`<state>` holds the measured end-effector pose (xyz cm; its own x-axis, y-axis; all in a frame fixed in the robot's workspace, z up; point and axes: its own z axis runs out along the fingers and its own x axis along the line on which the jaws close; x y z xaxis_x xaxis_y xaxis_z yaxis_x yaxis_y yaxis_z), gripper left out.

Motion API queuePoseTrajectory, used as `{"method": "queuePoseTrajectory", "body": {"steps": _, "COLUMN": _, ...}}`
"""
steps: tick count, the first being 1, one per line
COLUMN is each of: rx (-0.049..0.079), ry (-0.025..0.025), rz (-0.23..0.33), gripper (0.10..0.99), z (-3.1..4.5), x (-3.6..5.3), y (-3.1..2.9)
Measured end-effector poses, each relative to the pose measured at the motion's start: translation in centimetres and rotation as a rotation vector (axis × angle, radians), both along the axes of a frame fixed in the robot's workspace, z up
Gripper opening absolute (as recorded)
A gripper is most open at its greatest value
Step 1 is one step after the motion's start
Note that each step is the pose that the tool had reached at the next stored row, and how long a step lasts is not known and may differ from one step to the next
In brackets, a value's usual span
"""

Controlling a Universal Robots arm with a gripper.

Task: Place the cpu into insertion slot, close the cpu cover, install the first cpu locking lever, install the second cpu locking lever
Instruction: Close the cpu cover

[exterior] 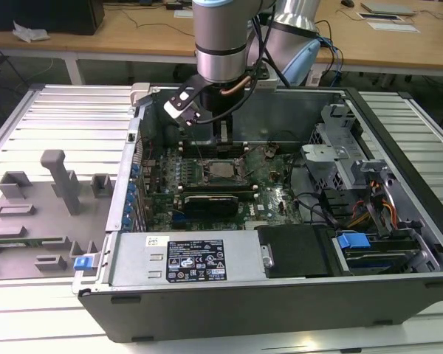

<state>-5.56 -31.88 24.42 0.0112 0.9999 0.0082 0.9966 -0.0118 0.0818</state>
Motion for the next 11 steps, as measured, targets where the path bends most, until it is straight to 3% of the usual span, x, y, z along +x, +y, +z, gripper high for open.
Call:
{"method": "queuePoseTrajectory", "body": {"steps": 5, "rx": 0.000, "ry": 0.0002, "rz": 0.000, "gripper": 0.106, "z": 0.08, "x": 0.00, "y": -0.01}}
{"method": "queuePoseTrajectory", "body": {"steps": 8, "rx": 0.000, "ry": 0.0000, "rz": 0.000, "gripper": 0.106, "z": 1.20, "x": 0.10, "y": 0.00}}
{"method": "queuePoseTrajectory", "body": {"steps": 11, "rx": 0.000, "ry": -0.0001, "rz": 0.000, "gripper": 0.106, "z": 1.73, "x": 0.18, "y": 0.00}}
